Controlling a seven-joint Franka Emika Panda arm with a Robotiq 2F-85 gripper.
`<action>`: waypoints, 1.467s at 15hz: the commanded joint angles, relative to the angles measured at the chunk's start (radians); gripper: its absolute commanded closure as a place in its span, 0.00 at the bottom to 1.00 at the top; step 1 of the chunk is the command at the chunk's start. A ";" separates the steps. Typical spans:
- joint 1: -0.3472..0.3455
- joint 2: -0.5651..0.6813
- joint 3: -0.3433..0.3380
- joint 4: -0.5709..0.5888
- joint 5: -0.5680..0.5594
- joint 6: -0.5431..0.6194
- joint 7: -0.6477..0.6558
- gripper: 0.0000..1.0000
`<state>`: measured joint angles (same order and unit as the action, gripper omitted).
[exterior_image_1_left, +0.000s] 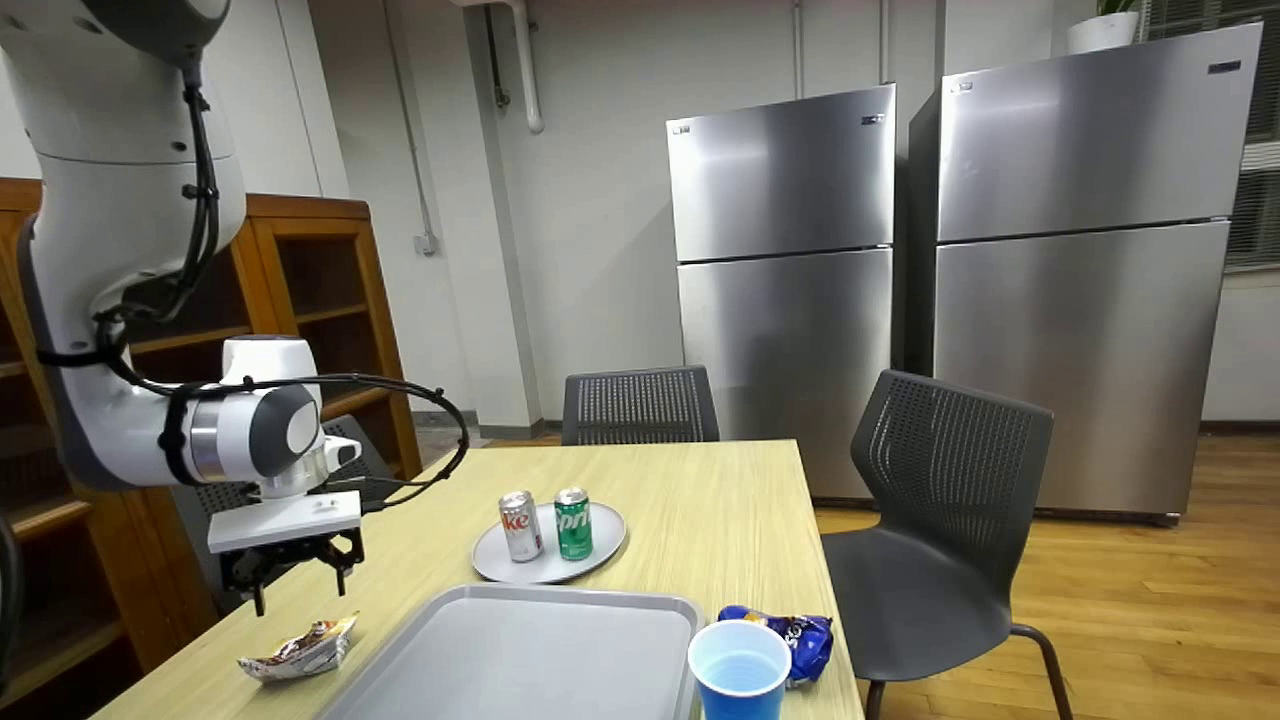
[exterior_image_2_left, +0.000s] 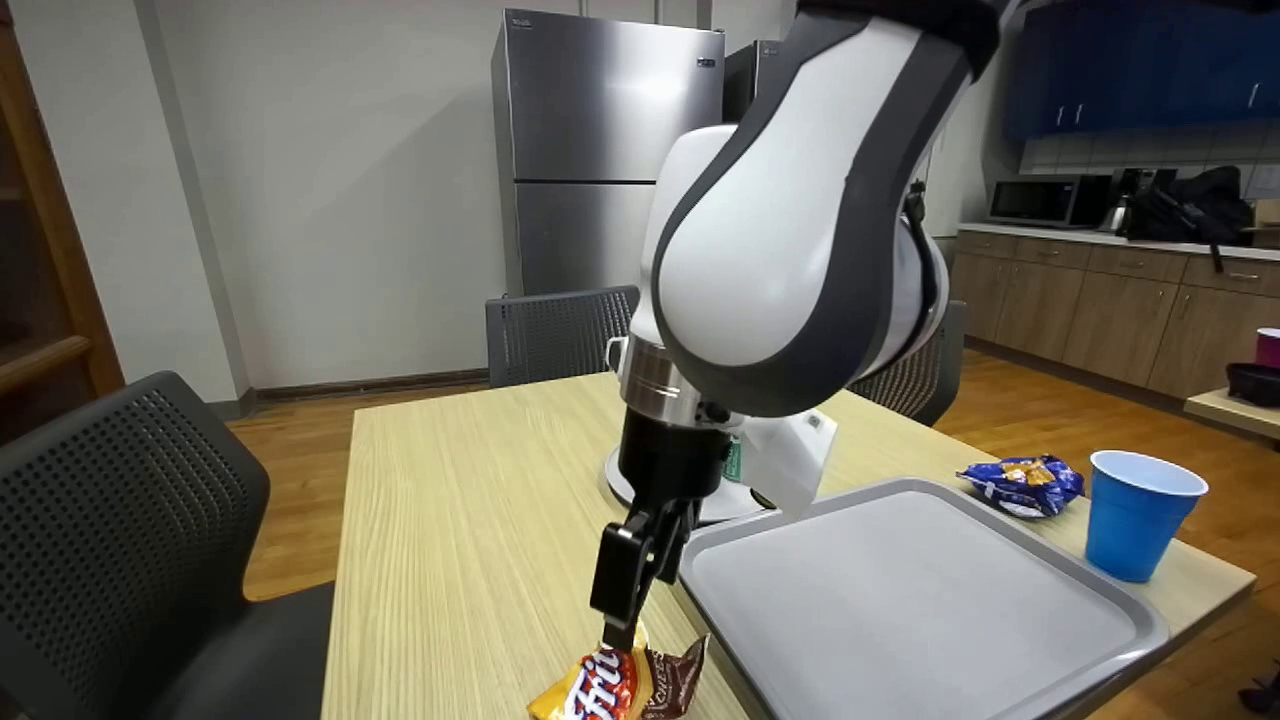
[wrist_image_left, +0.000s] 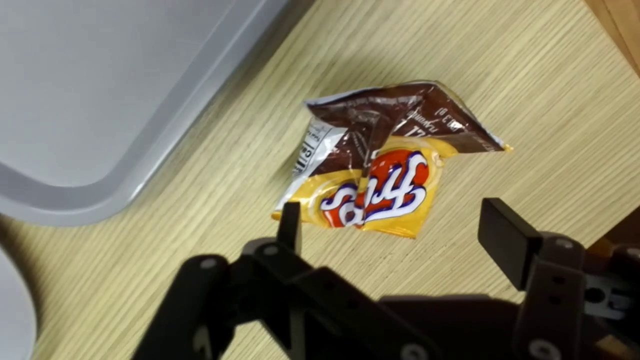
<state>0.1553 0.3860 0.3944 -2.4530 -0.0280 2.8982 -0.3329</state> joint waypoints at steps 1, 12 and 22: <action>0.019 -0.091 -0.062 -0.015 -0.042 -0.036 0.059 0.00; -0.009 -0.107 -0.179 0.000 -0.060 -0.011 0.095 0.00; -0.035 -0.086 -0.196 0.047 -0.017 -0.054 0.129 0.00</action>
<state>0.1439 0.2935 0.1965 -2.4461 -0.0671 2.8886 -0.2312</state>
